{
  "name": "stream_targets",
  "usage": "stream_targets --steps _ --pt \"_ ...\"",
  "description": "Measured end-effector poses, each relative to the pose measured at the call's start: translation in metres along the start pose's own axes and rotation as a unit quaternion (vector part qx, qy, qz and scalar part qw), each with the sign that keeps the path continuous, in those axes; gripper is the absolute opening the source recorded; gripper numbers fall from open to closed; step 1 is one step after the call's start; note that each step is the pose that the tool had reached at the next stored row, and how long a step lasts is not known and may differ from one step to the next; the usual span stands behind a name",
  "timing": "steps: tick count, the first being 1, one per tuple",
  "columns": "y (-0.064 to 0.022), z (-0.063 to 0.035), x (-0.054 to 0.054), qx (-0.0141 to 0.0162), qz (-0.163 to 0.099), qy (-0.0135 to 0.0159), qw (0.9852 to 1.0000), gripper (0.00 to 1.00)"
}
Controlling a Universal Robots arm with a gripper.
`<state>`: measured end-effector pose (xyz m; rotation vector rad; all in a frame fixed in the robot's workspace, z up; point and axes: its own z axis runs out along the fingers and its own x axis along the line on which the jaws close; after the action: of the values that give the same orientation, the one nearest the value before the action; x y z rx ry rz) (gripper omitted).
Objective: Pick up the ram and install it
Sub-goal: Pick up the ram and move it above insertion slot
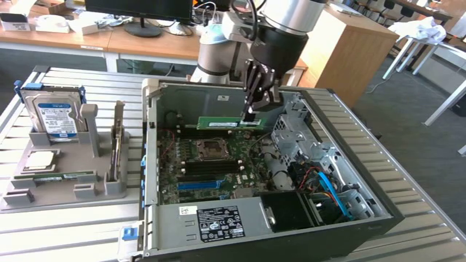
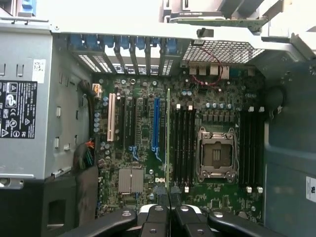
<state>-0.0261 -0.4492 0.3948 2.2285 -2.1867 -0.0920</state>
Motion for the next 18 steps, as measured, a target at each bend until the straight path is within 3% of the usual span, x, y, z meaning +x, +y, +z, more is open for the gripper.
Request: stream_targets --steps 18 --pt "-0.0004 0.0007 -0.0085 0.0004 0.000 -0.0019 1.0000 0.11"
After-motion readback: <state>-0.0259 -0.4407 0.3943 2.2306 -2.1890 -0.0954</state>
